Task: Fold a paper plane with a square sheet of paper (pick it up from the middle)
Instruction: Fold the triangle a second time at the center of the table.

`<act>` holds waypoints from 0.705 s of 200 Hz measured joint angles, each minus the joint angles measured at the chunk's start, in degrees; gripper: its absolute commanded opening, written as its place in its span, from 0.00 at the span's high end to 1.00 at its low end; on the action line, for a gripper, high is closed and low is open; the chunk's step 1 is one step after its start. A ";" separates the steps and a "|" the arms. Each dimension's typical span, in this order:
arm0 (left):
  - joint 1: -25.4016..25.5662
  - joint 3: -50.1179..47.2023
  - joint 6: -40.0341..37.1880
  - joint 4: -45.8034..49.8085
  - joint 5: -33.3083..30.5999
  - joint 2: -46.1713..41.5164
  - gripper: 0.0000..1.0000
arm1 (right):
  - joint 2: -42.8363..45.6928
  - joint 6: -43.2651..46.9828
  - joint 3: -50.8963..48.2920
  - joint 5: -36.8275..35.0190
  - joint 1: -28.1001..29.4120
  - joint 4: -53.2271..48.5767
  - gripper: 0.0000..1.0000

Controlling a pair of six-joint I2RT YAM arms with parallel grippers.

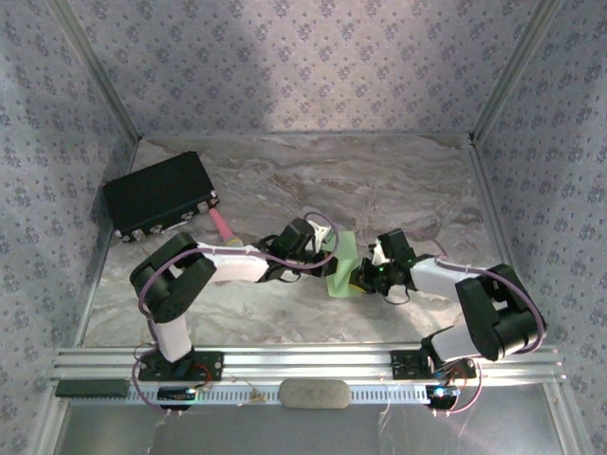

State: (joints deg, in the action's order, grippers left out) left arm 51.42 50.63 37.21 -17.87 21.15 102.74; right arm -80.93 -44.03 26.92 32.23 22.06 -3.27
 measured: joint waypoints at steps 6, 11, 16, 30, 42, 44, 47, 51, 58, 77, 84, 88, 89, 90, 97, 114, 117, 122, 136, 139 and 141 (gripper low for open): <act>0.07 -0.02 0.35 -0.39 -0.17 0.20 0.98 | -0.28 0.61 0.17 0.42 -0.26 -0.17 0.90; 0.11 0.00 0.46 -0.50 -0.35 0.39 0.98 | -0.52 1.05 0.33 0.79 -0.44 -0.28 0.90; 0.13 -0.04 0.83 -0.61 -0.42 0.52 0.98 | -0.70 1.36 0.44 1.09 -0.59 -0.33 0.90; 0.37 -0.37 1.46 -0.92 -1.01 0.63 0.98 | -1.16 2.40 0.70 1.90 -0.81 -0.46 0.90; 0.63 -0.57 1.92 -1.25 -1.11 0.63 0.98 | -1.70 3.10 1.09 2.45 -0.83 -0.68 0.89; 0.68 -0.61 1.95 -1.27 -1.22 0.63 0.98 | -1.84 3.30 1.20 2.60 -0.83 -0.79 0.89; 0.74 -0.63 2.05 -1.33 -1.29 0.63 0.98 | -2.03 3.43 1.38 2.73 -0.83 -0.90 0.89; 0.81 -0.66 2.14 -1.46 -1.29 0.63 0.98 | -2.29 3.65 1.60 2.84 -0.85 -1.07 0.89; 0.98 -0.72 2.36 -1.64 -1.44 0.63 0.98 | -2.75 4.07 2.01 3.15 -0.85 -1.25 0.89; 1.22 -0.87 2.69 -1.73 -1.90 0.63 0.98 | -3.54 4.94 2.78 3.63 -1.03 -1.40 0.89; 1.29 -0.98 2.82 -1.75 -2.16 0.63 0.98 | -3.61 5.11 2.93 3.67 -1.11 -1.57 0.89; 1.42 -1.09 2.95 -1.75 -2.40 0.63 0.98 | -3.61 5.22 3.04 3.67 -1.11 -1.73 0.89; 1.44 -1.09 2.95 -1.75 -2.45 0.63 0.98 | -3.61 5.25 3.04 3.67 -1.11 -1.75 0.89; 1.46 -1.11 2.95 -1.75 -2.49 0.63 0.98 | -3.61 5.31 3.08 3.67 -1.11 -1.79 0.89; 1.46 -1.29 2.97 -1.75 -2.69 0.63 0.98 | -3.61 5.40 3.23 3.65 -1.11 -1.97 0.89; 1.46 -1.46 2.97 -1.68 -3.19 0.63 0.98 | -3.37 5.46 3.32 3.61 -1.11 -2.27 0.89; 1.46 -1.46 2.95 -1.70 -3.19 0.63 0.98 | -3.15 5.20 3.30 3.54 -1.11 -2.29 0.89; 1.46 -1.46 2.97 -1.73 -3.28 0.63 0.98 | -2.78 4.83 3.23 3.54 -1.11 -2.29 0.88; 1.46 -1.46 2.95 -1.70 -3.63 0.63 0.98 | -1.14 3.23 2.64 3.10 -1.07 -1.73 0.88; 1.46 -1.46 2.95 -1.70 -3.65 0.63 0.98 | -0.72 2.78 2.43 2.93 -1.01 -1.53 0.88; 1.46 -1.46 2.95 -1.70 -3.65 0.63 0.98 | -0.39 2.56 2.27 2.91 -0.94 -1.31 0.88</act>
State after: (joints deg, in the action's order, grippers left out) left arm 52.88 49.17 40.16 -19.57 17.50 103.37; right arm -81.32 -41.47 29.19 35.14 21.12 -4.58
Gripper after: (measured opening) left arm 0.044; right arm 0.120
